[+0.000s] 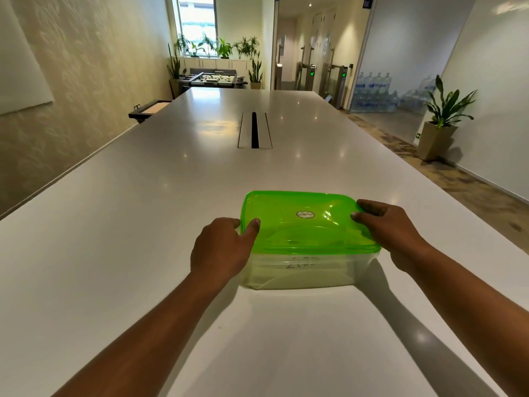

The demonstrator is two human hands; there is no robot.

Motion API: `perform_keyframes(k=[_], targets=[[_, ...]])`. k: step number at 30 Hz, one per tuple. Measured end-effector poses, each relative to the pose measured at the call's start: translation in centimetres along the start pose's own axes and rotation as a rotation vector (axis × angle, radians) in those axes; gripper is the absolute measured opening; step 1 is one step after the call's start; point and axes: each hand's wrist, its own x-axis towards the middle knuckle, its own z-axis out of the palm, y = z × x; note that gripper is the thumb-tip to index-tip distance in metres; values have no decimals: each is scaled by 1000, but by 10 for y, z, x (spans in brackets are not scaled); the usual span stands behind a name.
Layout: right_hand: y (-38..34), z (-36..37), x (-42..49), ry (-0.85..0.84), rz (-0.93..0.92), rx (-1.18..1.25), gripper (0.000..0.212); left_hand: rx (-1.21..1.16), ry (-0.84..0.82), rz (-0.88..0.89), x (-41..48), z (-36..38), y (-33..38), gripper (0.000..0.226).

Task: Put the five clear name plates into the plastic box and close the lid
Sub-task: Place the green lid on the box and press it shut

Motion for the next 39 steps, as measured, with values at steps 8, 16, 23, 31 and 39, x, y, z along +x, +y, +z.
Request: perform_keyframes(k=[8,16,23,31,39], targets=[[3,-3,2,-111,25,-31,53,-262,7,-127,-14,6,-8,61],[2,-14,-14,-153,228,-203,44,-660,-88,-233,-23,12,-9,35],[13,-16,-26,-211,211,94,41,-777,-49,-225,-26,20,-12,27],[11,-17,-25,-194,241,106,39,-777,-60,-224,-24,20,-14,35],[16,-18,-32,-146,165,85,64,-679,-100,-249,-15,19,-18,40]])
